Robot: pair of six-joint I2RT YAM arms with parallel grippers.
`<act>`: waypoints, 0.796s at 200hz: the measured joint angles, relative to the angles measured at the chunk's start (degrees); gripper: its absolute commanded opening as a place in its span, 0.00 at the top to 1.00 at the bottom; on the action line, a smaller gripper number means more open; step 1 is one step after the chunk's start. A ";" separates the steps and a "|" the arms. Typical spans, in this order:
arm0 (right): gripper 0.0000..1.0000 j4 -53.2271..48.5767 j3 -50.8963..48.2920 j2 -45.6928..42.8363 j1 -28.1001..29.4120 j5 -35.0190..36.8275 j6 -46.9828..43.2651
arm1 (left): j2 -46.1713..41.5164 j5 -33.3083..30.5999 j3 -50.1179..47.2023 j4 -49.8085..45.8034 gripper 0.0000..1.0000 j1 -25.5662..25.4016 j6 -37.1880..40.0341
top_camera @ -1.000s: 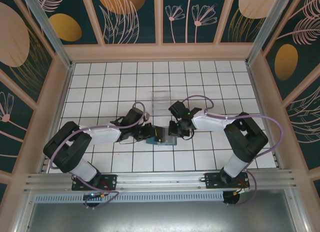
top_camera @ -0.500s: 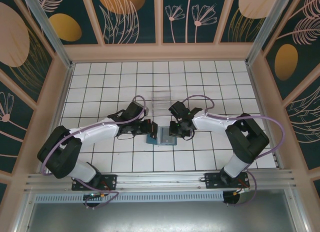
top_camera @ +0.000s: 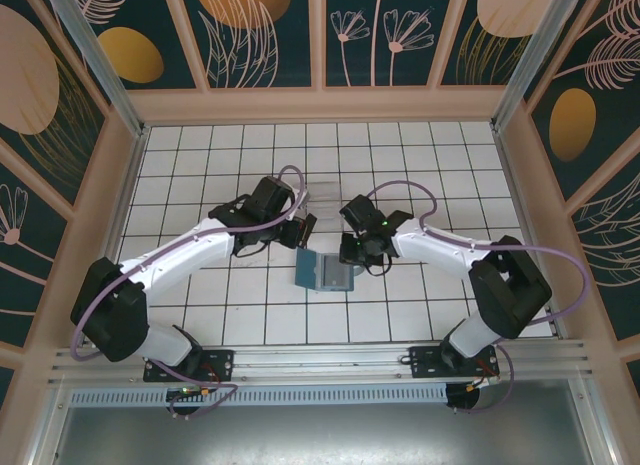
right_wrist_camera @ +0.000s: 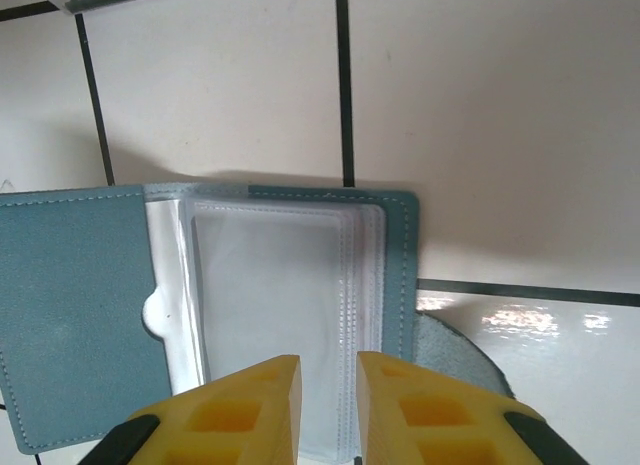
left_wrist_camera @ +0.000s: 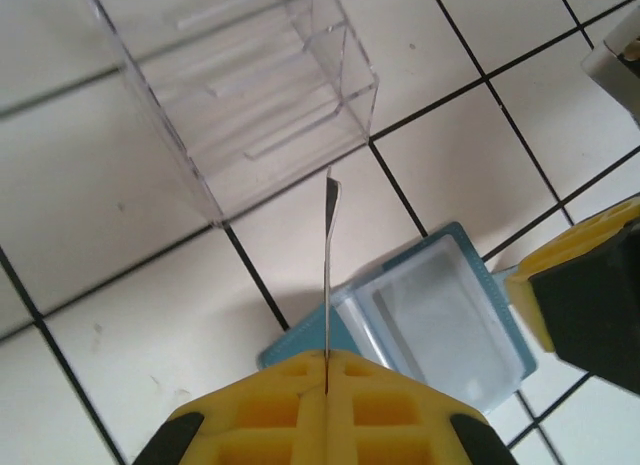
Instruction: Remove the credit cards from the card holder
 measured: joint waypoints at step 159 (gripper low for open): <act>0.77 -2.84 0.00 -5.22 -3.63 4.46 -1.20 | 25.81 -0.50 34.03 -17.44 1.00 1.01 51.54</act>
